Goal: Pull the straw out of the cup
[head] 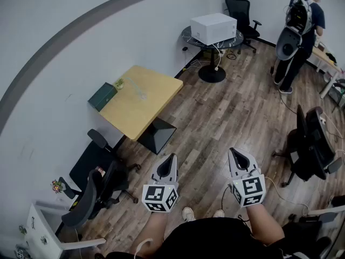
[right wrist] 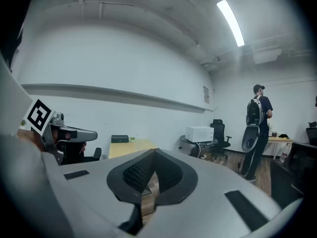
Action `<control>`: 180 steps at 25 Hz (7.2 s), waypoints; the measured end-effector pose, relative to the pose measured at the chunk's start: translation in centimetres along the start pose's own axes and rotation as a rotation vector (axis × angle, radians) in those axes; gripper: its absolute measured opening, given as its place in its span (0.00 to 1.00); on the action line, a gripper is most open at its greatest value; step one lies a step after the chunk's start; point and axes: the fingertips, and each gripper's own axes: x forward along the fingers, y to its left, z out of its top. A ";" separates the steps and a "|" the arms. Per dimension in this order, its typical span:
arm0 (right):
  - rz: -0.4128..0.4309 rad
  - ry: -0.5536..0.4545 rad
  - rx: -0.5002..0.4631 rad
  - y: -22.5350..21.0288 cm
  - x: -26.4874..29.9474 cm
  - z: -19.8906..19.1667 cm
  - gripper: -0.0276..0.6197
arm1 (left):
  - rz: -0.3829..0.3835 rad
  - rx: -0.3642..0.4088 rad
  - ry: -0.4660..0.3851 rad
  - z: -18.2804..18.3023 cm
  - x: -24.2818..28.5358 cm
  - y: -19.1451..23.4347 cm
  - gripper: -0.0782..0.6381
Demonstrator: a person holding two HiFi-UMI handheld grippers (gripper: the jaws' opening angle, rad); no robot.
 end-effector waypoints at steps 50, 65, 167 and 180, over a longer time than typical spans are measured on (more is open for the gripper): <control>0.138 -0.013 -0.011 6.9 24.8 2.8 0.96 | 0.078 -0.034 0.068 -0.5 6.5 19.4 0.14; 0.416 0.023 -0.066 6.2 39.7 4.8 0.96 | 0.274 -0.035 0.050 1.7 15.7 26.4 0.14; 0.808 0.326 -0.236 26.0 81.0 0.3 0.12 | 0.770 -0.220 0.024 1.2 21.5 57.4 0.14; 0.865 0.088 -0.122 26.3 77.4 11.5 0.12 | 0.734 -0.208 0.000 3.2 21.7 56.5 0.14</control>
